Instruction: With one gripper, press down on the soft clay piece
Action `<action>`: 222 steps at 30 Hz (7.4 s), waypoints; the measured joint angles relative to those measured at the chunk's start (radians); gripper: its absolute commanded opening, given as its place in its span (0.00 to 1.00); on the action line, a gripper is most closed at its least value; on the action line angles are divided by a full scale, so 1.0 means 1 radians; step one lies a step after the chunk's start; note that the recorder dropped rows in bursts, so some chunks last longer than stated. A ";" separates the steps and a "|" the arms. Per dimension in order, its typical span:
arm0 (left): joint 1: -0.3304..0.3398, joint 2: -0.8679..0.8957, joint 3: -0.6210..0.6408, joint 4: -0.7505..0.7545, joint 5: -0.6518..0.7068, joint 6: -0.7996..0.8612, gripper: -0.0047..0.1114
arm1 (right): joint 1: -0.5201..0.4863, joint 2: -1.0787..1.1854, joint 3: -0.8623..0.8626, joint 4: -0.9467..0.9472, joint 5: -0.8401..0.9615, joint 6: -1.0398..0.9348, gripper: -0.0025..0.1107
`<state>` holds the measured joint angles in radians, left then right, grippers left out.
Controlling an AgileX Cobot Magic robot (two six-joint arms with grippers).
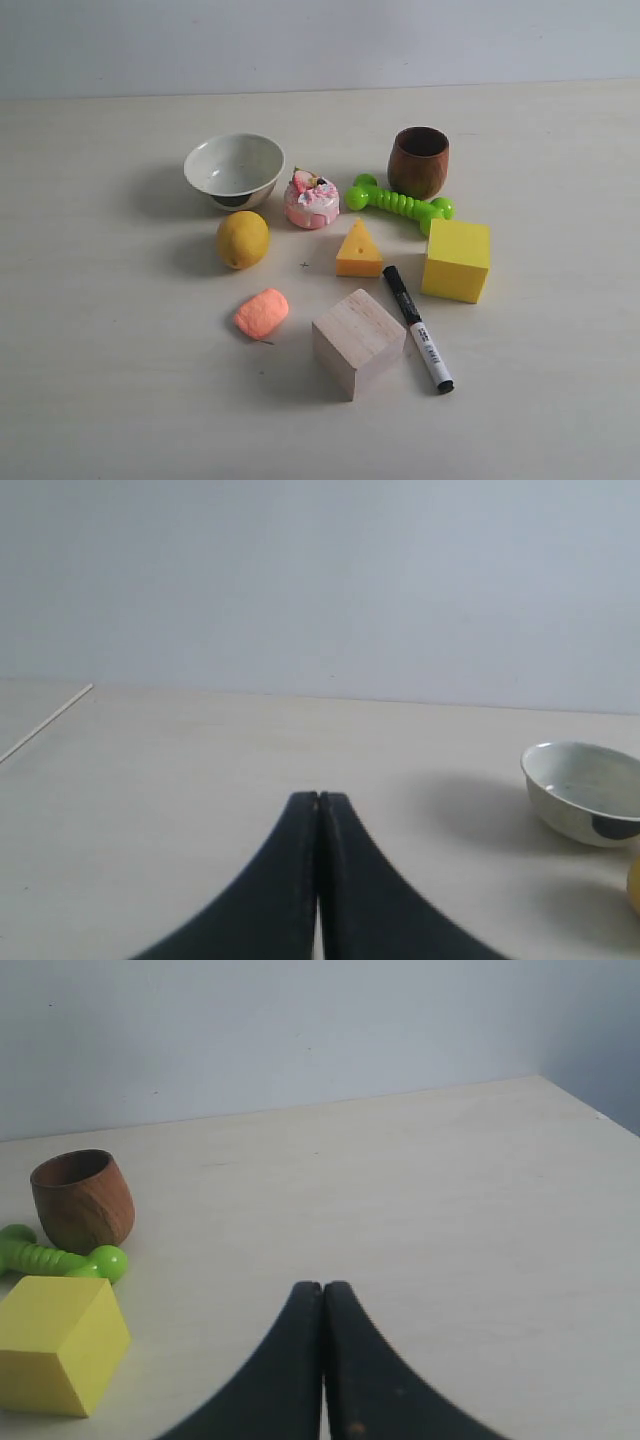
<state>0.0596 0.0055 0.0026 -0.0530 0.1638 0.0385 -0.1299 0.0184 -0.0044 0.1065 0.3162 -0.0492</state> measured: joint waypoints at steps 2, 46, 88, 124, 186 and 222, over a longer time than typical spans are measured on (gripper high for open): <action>0.000 0.000 0.000 0.000 0.000 0.007 0.04 | 0.000 0.000 0.000 0.000 0.000 0.000 0.03; -0.066 0.723 -0.689 -0.679 0.653 0.851 0.04 | 0.000 0.000 0.000 0.000 0.002 0.000 0.03; -0.435 1.002 -0.760 -0.764 0.685 0.922 0.04 | 0.000 0.000 0.000 0.000 0.002 0.000 0.03; -0.708 1.628 -1.167 -0.223 0.769 0.411 0.04 | 0.000 0.000 0.000 0.000 0.002 0.000 0.03; -0.763 1.965 -1.273 -0.032 0.750 1.181 0.04 | 0.000 0.000 0.000 0.000 0.002 0.000 0.03; -0.763 2.036 -1.277 -0.074 0.654 1.245 0.04 | 0.000 0.000 0.000 0.000 0.002 0.000 0.03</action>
<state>-0.7037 2.0414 -1.2745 -0.1268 0.8175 1.2831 -0.1299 0.0184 -0.0044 0.1065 0.3178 -0.0492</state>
